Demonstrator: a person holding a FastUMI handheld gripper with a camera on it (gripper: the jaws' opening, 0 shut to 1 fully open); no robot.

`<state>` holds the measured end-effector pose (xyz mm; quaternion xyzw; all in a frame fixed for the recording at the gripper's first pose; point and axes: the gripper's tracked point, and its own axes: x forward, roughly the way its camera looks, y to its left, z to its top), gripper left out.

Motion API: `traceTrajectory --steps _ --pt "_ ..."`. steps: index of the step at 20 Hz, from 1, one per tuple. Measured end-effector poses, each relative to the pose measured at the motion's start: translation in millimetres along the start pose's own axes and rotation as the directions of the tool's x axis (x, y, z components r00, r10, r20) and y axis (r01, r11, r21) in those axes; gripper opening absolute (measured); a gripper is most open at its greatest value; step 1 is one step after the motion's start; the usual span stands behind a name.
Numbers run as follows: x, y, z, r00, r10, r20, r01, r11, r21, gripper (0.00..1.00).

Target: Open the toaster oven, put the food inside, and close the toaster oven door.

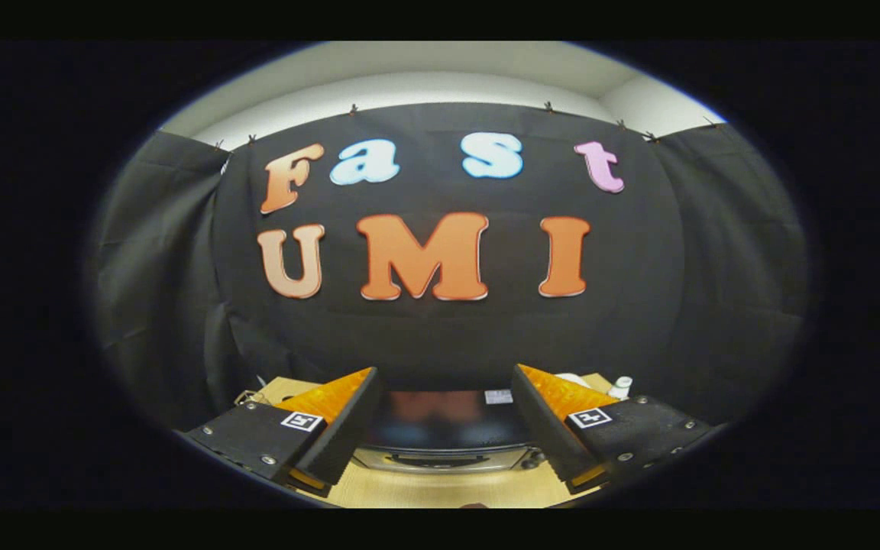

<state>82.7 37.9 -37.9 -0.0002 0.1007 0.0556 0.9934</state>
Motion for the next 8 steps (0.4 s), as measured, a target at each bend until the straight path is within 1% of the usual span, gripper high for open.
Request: traceTrajectory --steps 2,3,4,6,8 --pt "-12 1 32 0.999 0.003 0.038 -0.004 1.0 0.027 1.0" --pt "-21 0 41 0.998 0.004 0.057 -0.006 0.999 0.038 1.0" --pt "-40 -2 47 0.997 0.0 0.078 -0.003 0.999 0.046 1.0" --pt "-55 -2 47 0.995 -0.006 0.098 0.002 0.999 0.045 1.0" --pt "-72 -8 36 0.996 -0.021 0.089 0.02 1.0 0.016 1.0"
